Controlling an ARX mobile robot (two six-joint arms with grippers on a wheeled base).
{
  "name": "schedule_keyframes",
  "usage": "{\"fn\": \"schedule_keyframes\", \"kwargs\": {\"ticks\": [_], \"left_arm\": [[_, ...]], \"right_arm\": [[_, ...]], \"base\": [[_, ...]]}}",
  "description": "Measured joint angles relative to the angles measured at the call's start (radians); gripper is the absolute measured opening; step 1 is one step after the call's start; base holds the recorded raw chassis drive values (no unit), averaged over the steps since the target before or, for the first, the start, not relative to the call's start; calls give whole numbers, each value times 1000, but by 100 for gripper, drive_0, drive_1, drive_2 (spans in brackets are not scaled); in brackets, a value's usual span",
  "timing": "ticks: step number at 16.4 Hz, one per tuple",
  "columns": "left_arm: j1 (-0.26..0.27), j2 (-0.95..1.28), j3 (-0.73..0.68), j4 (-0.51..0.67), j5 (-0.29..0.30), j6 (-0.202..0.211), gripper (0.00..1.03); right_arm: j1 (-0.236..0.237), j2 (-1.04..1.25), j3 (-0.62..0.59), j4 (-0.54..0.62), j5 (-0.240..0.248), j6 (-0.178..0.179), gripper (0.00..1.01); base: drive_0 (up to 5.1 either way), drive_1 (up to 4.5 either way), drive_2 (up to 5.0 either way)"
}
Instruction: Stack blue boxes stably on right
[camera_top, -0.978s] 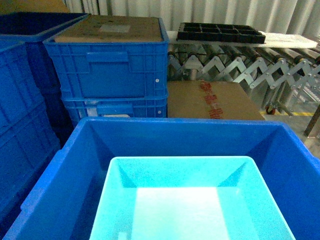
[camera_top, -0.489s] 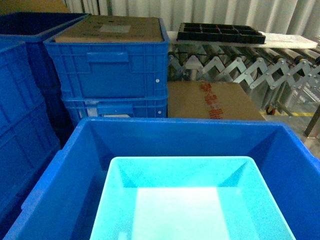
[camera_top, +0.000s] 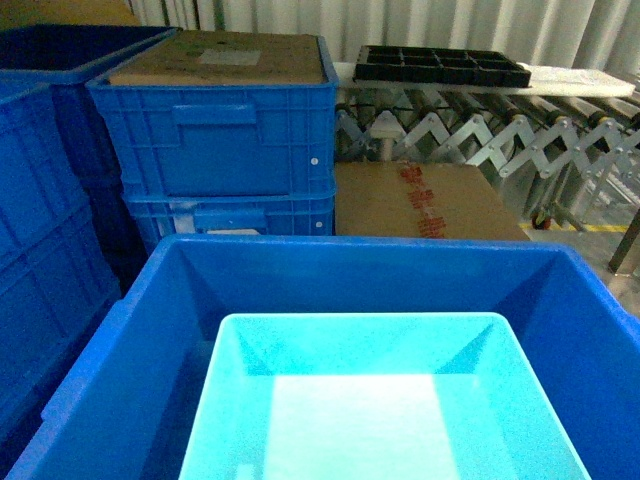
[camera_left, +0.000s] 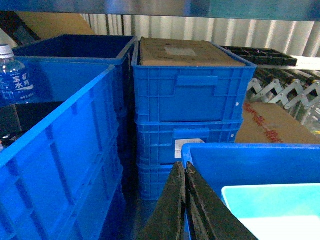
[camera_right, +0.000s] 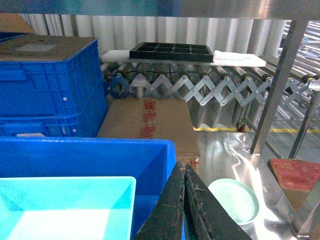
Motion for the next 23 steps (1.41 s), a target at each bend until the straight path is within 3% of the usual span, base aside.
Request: {"fn": "schedule_keyframes", "kwargs": {"ticks": [5, 7, 10, 11, 16, 18, 23], "left_arm": [[0, -105, 0, -104, 0, 0, 2], [0, -270, 1, -289, -4, 1, 2], [0, -270, 1, -282, -2, 2, 2], [0, -270, 1, -286, -1, 1, 9], [0, -270, 1, -285, -1, 2, 72], [0, -270, 1, -285, -1, 2, 83], [0, -270, 1, -285, -1, 2, 99]], "right_arm": [[0, -107, 0, -107, 0, 0, 2], [0, -275, 1, -288, -1, 0, 2], [0, -279, 0, -285, 0, 0, 2], [0, -280, 0, -289, -1, -2, 6], [0, -280, 0, -289, -1, -2, 69], [0, -280, 0, -289, -1, -2, 80], [0, -280, 0, -289, -1, -2, 97]], "base": [[0, 0, 0], [0, 0, 0], [0, 0, 0], [0, 0, 0], [0, 0, 0], [0, 0, 0], [0, 0, 0]]}}
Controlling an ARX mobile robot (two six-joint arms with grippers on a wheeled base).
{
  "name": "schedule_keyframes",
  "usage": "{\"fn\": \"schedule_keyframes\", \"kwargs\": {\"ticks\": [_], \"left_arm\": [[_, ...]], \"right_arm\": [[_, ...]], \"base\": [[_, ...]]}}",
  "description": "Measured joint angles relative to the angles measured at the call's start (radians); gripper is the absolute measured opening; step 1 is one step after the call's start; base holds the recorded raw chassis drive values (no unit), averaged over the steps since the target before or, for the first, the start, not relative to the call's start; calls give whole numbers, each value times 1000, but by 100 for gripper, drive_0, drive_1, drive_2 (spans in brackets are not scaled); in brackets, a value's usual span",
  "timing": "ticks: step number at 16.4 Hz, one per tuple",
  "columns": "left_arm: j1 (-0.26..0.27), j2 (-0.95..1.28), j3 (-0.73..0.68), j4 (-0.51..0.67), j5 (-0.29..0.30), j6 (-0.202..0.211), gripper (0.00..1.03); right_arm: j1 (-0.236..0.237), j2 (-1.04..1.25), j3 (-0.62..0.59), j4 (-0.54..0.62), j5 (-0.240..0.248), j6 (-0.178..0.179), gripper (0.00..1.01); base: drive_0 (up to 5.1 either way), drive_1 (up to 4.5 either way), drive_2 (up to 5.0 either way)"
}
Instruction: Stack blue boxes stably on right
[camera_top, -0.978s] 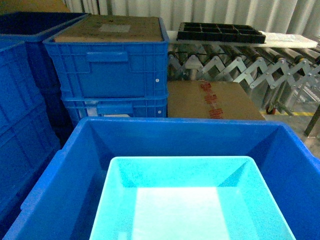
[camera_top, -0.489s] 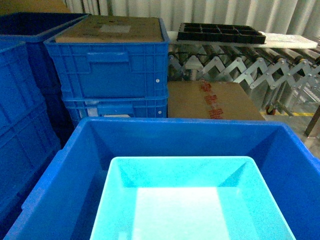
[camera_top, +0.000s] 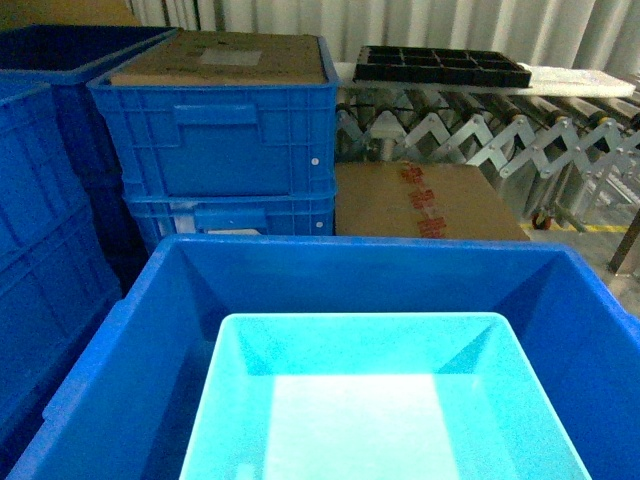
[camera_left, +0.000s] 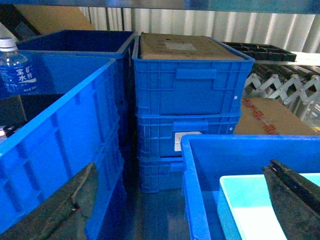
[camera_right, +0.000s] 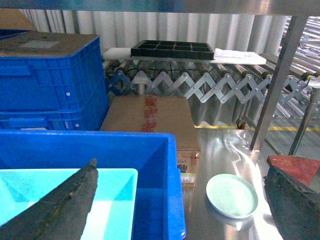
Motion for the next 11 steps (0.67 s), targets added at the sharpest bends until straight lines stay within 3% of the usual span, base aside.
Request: {"fn": "schedule_keyframes", "kwargs": {"ticks": [1, 11], "left_arm": [[0, 0, 0, 0, 0, 1, 100], [0, 0, 0, 0, 0, 1, 98]], "right_arm": [[0, 0, 0, 0, 0, 0, 100], [0, 0, 0, 0, 0, 0, 98]], "base": [[0, 0, 0], [0, 0, 0]]}}
